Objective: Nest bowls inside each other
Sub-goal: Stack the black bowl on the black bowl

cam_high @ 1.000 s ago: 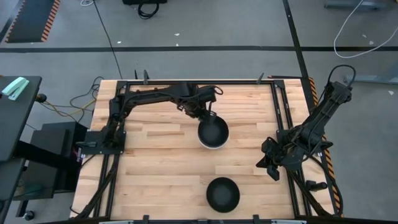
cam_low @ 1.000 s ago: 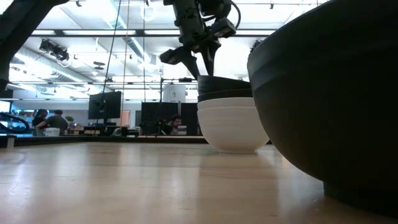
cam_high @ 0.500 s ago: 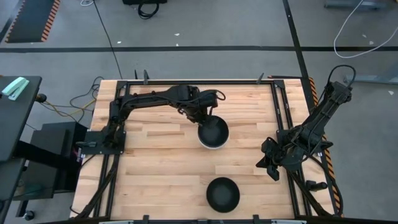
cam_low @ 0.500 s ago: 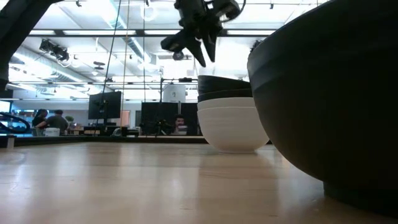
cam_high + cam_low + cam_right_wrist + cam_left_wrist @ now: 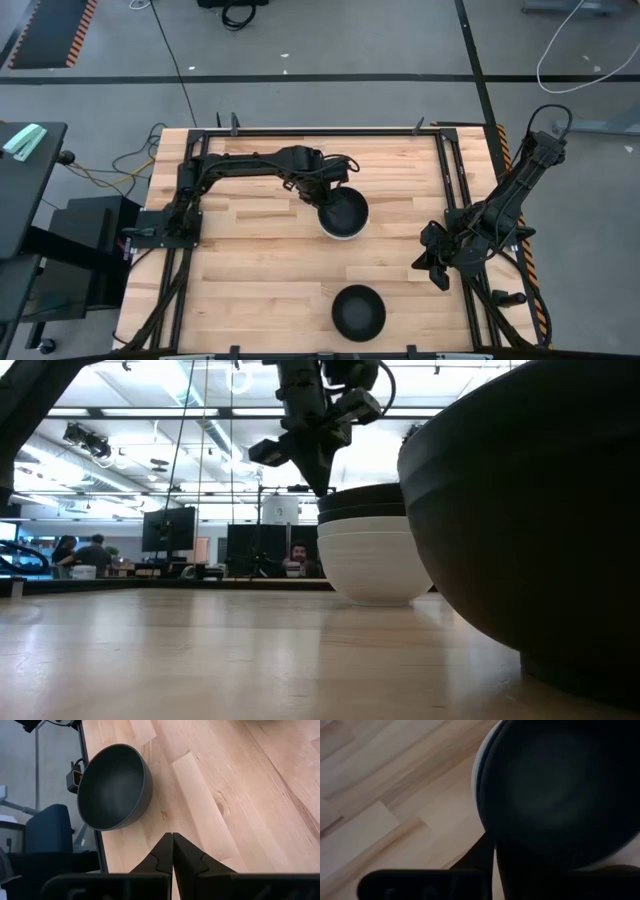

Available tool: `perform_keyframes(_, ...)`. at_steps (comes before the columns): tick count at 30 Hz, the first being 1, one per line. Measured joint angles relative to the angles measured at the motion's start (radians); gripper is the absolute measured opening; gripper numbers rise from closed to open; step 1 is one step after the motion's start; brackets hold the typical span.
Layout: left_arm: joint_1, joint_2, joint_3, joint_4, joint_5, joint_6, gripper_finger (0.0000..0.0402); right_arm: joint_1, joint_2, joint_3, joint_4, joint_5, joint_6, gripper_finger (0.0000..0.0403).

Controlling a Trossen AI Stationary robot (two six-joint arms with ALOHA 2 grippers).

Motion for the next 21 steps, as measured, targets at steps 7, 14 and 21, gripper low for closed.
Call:
perform_keyframes(7,0.001,0.0,0.001,0.032,-0.01,0.007,0.0014,0.0,0.0,0.0,0.0,0.0,-0.001,0.0013)
perform_keyframes(14,0.03,-0.004,0.064,-0.053,-0.043,0.078,0.0027,0.0,0.0,0.0,0.0,-0.012,0.043,0.0013)
perform_keyframes(21,0.057,-0.01,0.077,-0.257,-0.177,0.092,0.0029,0.0,0.0,0.0,0.004,-0.019,0.168,0.0013)
